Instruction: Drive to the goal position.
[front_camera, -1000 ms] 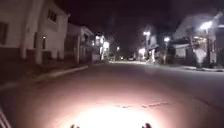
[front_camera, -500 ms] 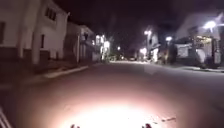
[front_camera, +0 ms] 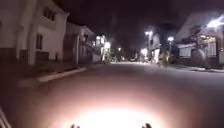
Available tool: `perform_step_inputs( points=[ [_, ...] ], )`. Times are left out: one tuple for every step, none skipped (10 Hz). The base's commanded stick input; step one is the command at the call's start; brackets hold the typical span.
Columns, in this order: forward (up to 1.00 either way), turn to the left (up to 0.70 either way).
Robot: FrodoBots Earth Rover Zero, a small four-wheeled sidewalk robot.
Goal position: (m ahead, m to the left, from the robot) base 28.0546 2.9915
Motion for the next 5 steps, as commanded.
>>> perform_step_inputs(
  points=[
    [0.7,-0.35],
    [0.7,-0.3],
    [0.7,0.0],
    [0.7,0.0],
    [0.7,0.0]
  ],
)
